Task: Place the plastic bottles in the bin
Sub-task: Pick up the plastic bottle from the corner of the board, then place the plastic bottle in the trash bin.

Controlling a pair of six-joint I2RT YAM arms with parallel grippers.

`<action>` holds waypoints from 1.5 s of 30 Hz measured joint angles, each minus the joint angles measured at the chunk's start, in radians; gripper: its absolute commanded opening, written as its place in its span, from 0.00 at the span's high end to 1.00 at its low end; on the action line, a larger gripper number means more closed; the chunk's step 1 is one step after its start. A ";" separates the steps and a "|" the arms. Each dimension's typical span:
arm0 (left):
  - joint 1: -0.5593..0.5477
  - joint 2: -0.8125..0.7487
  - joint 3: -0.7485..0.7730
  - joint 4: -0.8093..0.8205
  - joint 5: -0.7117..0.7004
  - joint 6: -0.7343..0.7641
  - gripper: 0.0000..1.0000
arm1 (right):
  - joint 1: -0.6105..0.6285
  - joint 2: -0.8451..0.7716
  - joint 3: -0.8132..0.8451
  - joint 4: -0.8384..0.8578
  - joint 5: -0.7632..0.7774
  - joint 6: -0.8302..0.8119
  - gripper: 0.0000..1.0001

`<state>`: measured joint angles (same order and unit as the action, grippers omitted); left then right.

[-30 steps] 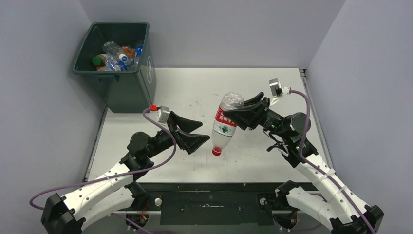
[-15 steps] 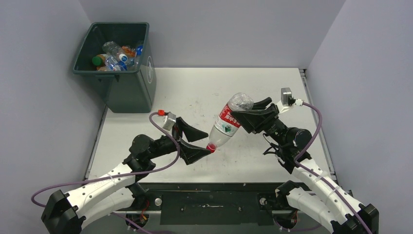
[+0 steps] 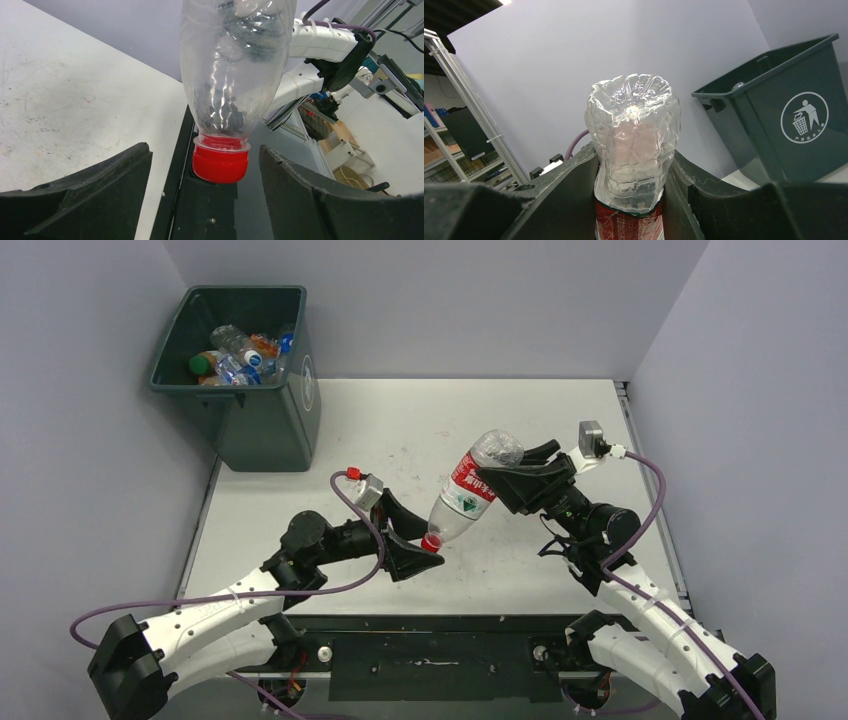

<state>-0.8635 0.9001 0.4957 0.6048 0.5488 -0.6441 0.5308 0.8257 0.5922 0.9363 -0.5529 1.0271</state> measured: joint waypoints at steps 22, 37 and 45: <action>-0.038 -0.093 0.243 -0.439 -0.319 0.172 1.00 | 0.000 -0.137 0.063 -0.413 0.101 -0.193 0.10; 0.652 0.233 1.089 -1.048 -0.906 0.320 1.00 | 0.001 -0.369 0.131 -0.899 0.410 -0.422 0.10; 0.808 0.580 1.202 -1.090 -0.889 0.267 1.00 | 0.001 -0.363 0.131 -0.949 0.411 -0.441 0.10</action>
<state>-0.0551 1.4799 1.6978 -0.4850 -0.3401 -0.3767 0.5316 0.4625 0.7235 -0.0132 -0.1417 0.5861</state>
